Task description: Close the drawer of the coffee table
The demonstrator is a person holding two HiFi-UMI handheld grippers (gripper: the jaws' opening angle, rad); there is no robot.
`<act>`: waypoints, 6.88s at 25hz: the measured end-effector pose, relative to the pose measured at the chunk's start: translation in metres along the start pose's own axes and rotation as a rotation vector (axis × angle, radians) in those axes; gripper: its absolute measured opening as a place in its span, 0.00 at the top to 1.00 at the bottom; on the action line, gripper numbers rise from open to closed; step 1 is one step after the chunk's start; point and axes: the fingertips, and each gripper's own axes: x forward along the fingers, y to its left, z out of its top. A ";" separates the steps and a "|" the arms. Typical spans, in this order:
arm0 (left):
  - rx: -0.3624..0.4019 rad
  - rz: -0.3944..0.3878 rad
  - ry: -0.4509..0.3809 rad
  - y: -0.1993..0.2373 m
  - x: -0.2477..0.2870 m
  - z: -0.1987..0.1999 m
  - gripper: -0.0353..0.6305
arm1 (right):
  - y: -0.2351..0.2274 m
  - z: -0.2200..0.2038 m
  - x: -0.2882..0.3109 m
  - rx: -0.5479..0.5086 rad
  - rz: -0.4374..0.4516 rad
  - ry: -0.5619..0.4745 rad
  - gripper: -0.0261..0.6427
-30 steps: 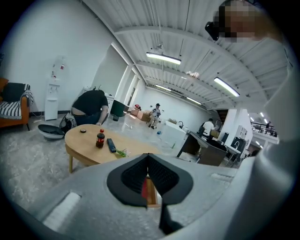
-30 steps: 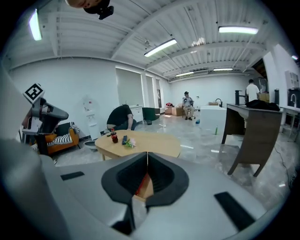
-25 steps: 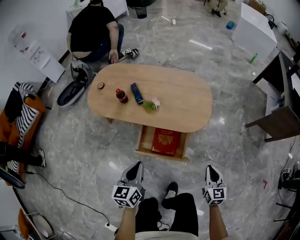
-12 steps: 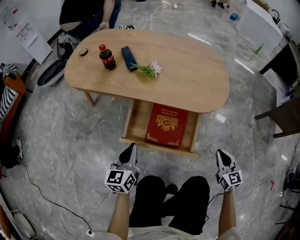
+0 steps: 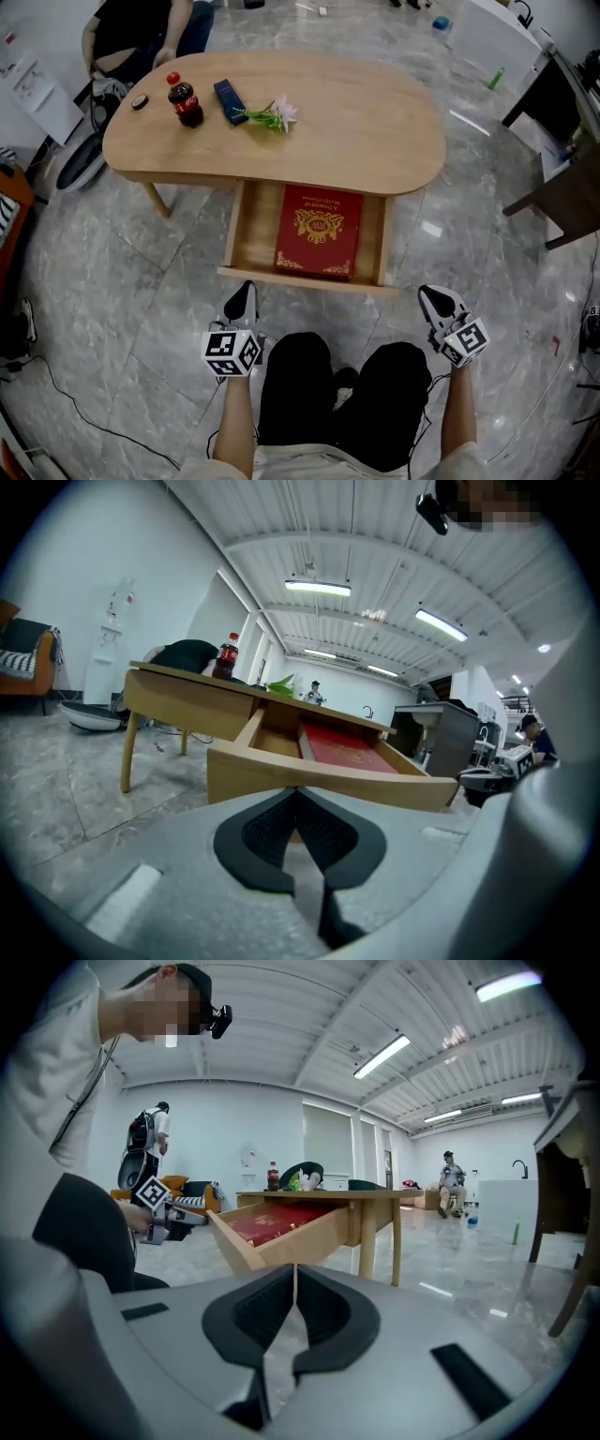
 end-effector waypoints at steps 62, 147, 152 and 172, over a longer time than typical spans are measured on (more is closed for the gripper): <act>-0.004 -0.011 -0.047 0.000 0.067 0.072 0.93 | -0.013 0.038 0.073 -0.004 0.268 -0.072 0.80; 0.055 -0.059 0.055 -0.020 0.149 0.132 0.93 | -0.089 0.067 0.134 0.218 -0.150 0.102 0.77; 0.093 -0.088 0.142 -0.045 0.116 0.159 0.93 | -0.050 0.111 0.118 0.242 -0.136 0.139 0.77; 0.096 -0.160 0.204 -0.122 -0.069 0.333 0.93 | 0.080 0.319 0.042 0.309 -0.070 0.203 0.80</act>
